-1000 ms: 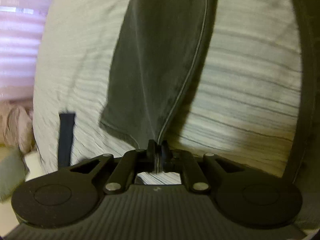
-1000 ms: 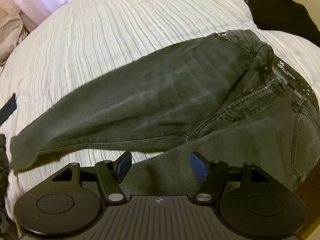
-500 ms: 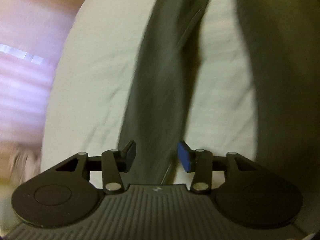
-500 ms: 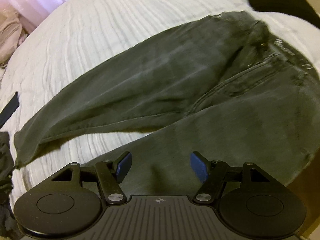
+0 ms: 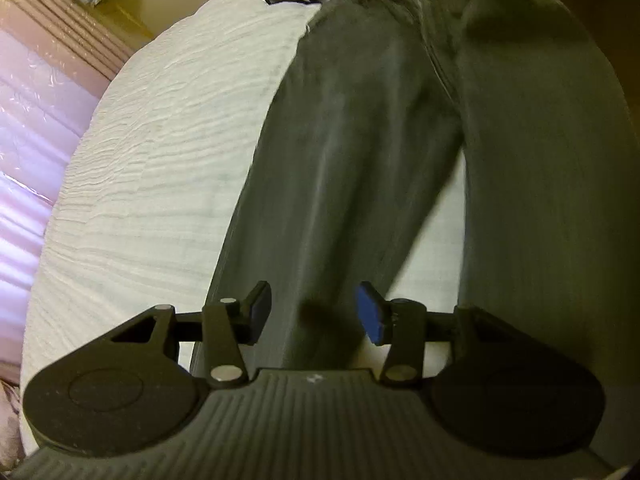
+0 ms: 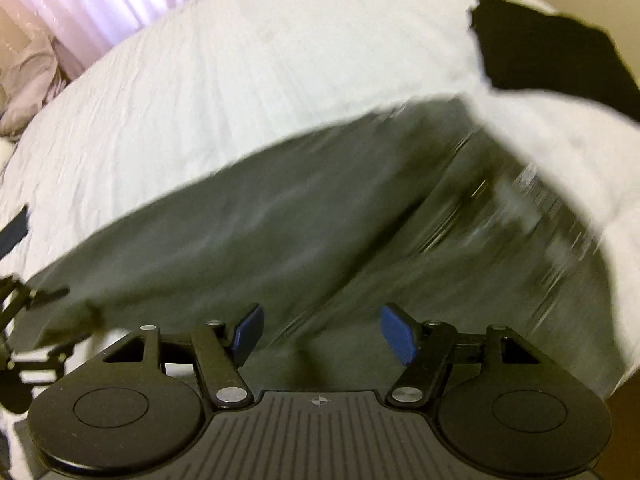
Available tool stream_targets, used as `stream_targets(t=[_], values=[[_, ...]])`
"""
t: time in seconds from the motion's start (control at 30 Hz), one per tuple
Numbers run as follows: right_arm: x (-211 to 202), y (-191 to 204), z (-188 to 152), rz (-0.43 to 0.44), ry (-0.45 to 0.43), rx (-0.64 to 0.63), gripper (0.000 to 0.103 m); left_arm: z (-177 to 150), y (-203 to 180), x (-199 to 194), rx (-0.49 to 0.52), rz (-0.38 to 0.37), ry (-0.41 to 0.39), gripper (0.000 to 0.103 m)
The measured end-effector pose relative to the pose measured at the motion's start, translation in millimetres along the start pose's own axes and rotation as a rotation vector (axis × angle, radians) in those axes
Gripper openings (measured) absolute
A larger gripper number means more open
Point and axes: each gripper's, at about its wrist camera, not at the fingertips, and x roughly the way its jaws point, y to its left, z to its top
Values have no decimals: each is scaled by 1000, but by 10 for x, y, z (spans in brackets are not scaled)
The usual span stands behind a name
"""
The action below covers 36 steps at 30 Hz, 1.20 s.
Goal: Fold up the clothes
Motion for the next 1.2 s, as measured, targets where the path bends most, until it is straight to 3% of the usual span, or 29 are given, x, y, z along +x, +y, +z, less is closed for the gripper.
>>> stream_targets(t=[0.17, 0.3, 0.43, 0.47, 0.57, 0.63, 0.67, 0.73, 0.8, 0.93, 0.97, 1.03, 1.07, 1.17, 1.2], values=[[181, -874, 535, -8, -5, -48, 69, 656, -84, 238, -15, -50, -5, 44], [496, -1291, 812, 125, 45, -103, 69, 1165, -312, 435, 15, -100, -11, 45], [926, -1496, 896, 250, 140, -121, 67, 1521, -490, 629, 107, -108, -19, 45], [961, -1537, 887, 263, 148, -117, 42, 1593, -518, 661, 123, -112, -21, 45], [845, -1634, 882, 275, 167, -141, 11, 1796, -581, 737, 149, -132, -38, 45], [679, -1806, 883, 237, 143, -147, 10, 1921, -619, 758, 159, -149, -55, 45], [611, -1913, 884, 201, 131, -141, 0, 1969, -650, 772, 166, -160, -59, 45], [590, -2300, 892, 20, 112, -53, 0, 2013, -713, 818, 178, -184, -58, 45], [521, -2587, 893, 28, 97, 71, 0, 2015, -759, 838, 175, -207, -55, 45], [211, -2472, 850, 169, 30, 61, 0, 1940, -778, 825, 143, -243, -61, 46], [171, -2382, 819, 195, 22, 53, 6, 1934, -769, 804, 137, -254, -72, 46], [137, -2182, 743, 241, 17, 18, 51, 1933, -760, 805, 133, -257, -69, 46], [139, -2076, 696, 258, 17, -9, 87, 1932, -755, 806, 131, -258, -67, 46], [290, -1861, 585, 273, 69, -78, 86, 1931, -741, 811, 126, -261, -61, 47], [376, -1837, 576, 260, 108, -86, 72, 1930, -736, 813, 124, -262, -59, 47]])
